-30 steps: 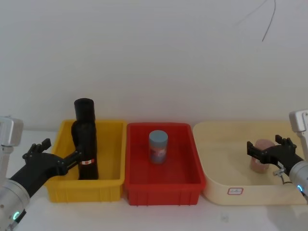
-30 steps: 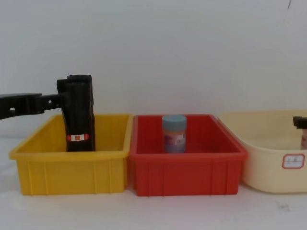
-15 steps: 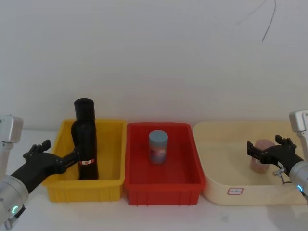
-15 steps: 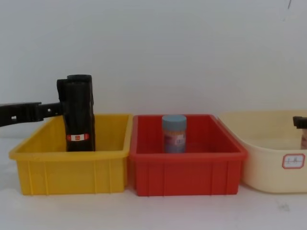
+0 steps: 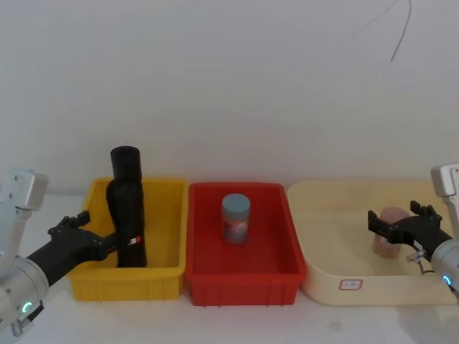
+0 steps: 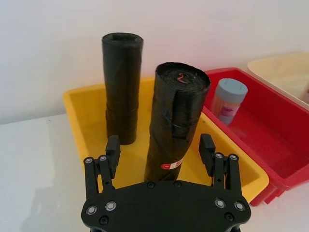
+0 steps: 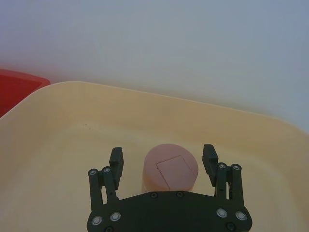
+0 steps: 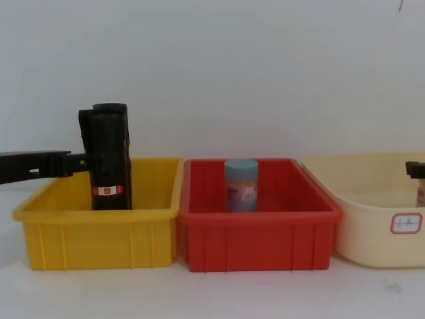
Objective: Pick up the garbage bag with the one hand and transfer it to the other hand.
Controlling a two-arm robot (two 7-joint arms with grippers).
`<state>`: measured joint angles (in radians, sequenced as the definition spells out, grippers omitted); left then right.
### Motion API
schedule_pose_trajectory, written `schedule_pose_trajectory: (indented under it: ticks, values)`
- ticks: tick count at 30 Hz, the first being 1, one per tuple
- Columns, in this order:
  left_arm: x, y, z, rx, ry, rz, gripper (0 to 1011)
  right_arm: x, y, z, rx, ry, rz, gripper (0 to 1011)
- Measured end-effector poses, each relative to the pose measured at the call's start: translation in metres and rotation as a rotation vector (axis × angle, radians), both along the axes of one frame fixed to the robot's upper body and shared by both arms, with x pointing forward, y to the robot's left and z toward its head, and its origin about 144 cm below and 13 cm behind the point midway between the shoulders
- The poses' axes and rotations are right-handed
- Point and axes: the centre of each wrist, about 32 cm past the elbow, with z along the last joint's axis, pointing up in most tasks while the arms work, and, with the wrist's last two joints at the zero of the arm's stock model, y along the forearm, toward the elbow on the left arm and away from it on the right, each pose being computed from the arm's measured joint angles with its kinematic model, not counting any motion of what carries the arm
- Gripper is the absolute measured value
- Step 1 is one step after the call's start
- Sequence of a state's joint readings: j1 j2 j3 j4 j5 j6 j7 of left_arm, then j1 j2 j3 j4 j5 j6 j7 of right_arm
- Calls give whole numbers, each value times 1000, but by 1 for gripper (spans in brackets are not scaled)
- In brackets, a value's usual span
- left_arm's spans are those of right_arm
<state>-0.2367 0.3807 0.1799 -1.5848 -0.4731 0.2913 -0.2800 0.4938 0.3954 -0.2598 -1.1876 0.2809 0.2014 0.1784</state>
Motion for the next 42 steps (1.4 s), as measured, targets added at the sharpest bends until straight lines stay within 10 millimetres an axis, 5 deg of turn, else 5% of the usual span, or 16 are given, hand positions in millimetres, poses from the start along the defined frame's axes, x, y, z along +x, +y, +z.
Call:
schedule_pose_trajectory:
  ticks: [42]
  values:
    - [39,-4,2,38,17,-139,1001,0,0,0,0,0,0,1001]
